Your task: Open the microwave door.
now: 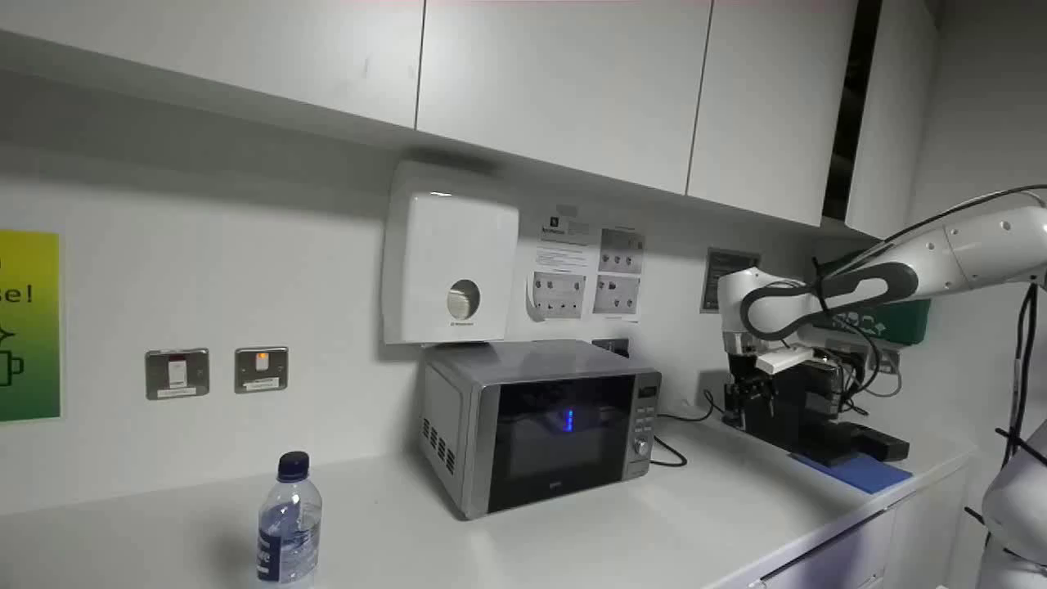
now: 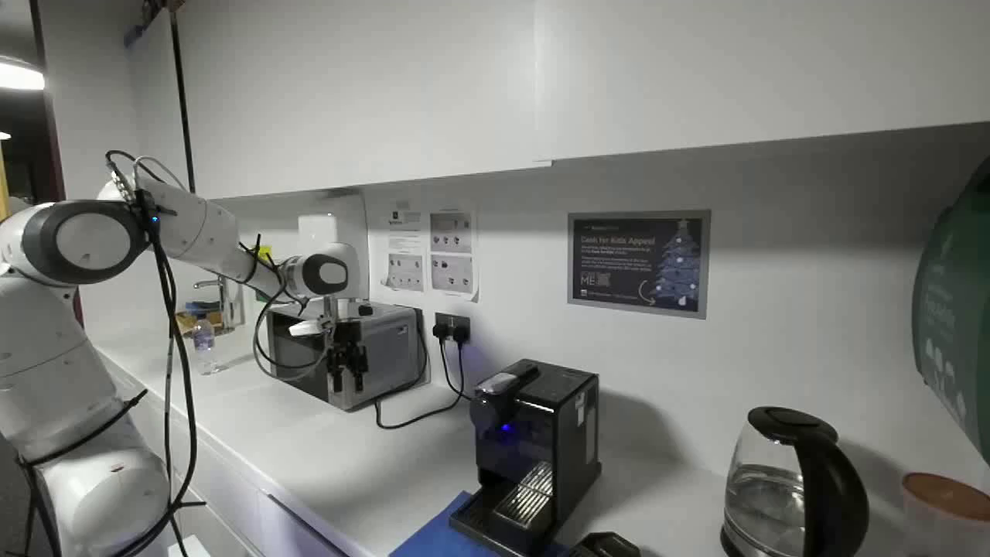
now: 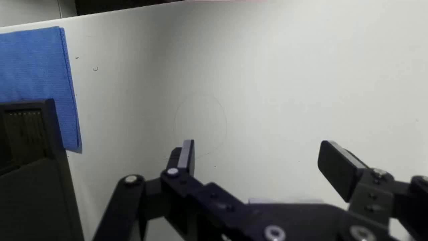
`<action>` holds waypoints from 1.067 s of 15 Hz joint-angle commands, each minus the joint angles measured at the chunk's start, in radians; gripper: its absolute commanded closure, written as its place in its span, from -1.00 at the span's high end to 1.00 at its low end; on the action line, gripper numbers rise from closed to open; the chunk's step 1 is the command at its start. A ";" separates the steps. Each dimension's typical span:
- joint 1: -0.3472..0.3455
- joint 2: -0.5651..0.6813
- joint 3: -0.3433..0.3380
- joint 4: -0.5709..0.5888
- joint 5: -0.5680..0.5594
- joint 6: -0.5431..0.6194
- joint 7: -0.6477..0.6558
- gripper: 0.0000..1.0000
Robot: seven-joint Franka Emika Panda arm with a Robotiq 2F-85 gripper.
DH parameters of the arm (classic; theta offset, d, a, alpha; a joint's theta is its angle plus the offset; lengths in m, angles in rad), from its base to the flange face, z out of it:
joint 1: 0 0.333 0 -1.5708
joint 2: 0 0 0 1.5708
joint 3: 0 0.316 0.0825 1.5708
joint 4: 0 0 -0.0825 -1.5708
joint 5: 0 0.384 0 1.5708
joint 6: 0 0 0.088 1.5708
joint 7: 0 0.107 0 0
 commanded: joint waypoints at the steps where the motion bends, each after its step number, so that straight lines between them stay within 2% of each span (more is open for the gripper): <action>1: 0.024 0.002 -0.022 0.002 -0.006 -0.002 0.005 1.00; 11: 0.026 0.003 -0.022 0.002 -0.005 -0.002 0.005 1.00; 16: 0.089 0.017 0.005 0.001 0.055 -0.021 0.000 1.00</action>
